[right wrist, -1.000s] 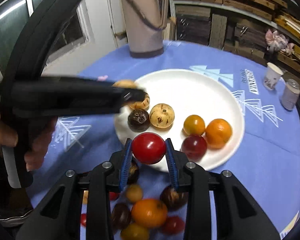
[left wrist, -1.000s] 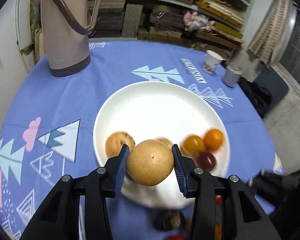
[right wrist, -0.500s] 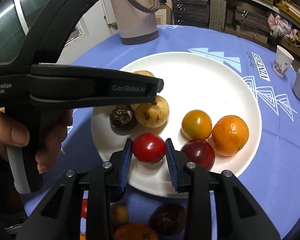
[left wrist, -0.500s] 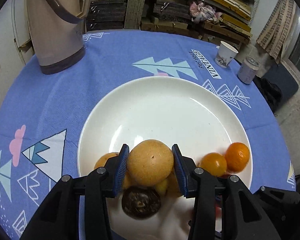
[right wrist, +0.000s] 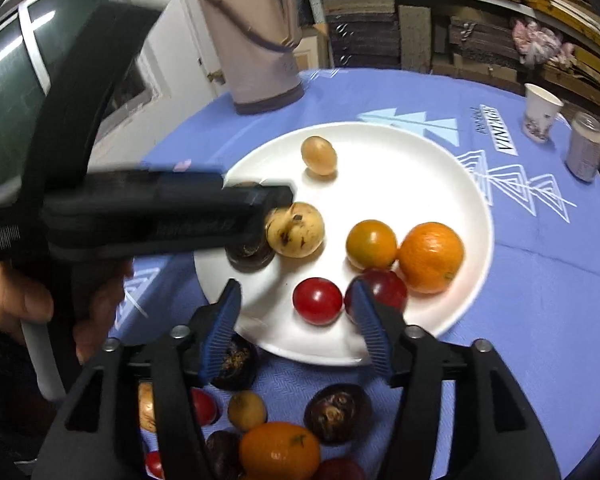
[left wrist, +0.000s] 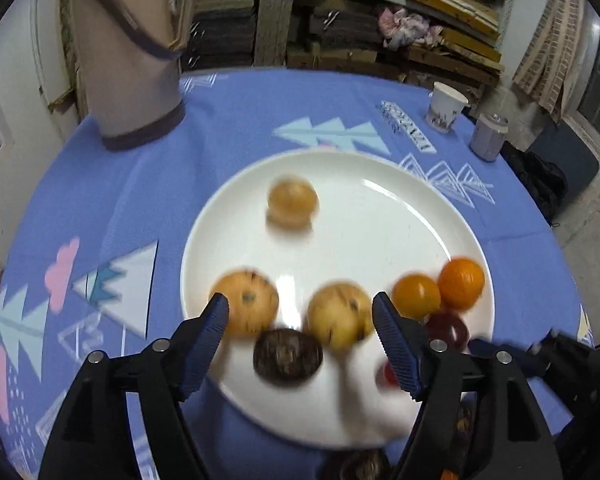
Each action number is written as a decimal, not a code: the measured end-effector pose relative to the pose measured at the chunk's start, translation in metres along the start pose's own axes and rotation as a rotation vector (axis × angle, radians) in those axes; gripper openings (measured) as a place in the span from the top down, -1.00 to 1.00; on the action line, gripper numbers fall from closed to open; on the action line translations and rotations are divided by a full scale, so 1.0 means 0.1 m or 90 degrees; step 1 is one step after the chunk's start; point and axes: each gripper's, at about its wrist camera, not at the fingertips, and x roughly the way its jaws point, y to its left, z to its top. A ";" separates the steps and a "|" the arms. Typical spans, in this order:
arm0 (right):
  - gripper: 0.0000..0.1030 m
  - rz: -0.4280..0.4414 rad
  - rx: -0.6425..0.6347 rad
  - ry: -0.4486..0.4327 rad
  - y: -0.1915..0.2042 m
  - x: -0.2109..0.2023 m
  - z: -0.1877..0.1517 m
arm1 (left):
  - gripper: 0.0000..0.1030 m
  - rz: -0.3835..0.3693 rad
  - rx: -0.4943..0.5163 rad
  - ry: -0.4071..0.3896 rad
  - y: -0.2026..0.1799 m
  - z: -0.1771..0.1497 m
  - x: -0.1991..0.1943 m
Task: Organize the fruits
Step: 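Place the pale pear on the white plate with the left tool while the right tool places the tomato, then grasp a brown-streaked pale pear with the left tool while the right tool grasps a yellow tomato, then place the streaked pear on the plate with the left tool while the right tool places the yellow tomato, then grasp a dark red plum with the left tool while the right tool grasps a red tomato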
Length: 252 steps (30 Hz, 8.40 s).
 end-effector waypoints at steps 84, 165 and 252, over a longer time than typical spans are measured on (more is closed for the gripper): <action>-0.32 -0.046 0.032 0.068 0.17 -0.45 -1.30 | 0.14 -0.048 0.071 0.043 -0.05 -1.63 -0.48; 0.13 0.025 -0.034 0.008 0.00 0.10 0.15 | -0.24 -0.047 0.005 -0.021 0.13 0.29 0.15; 0.41 -0.100 -0.063 0.079 0.03 -0.34 -1.11 | 0.25 -0.099 0.082 0.082 0.04 -1.94 -0.70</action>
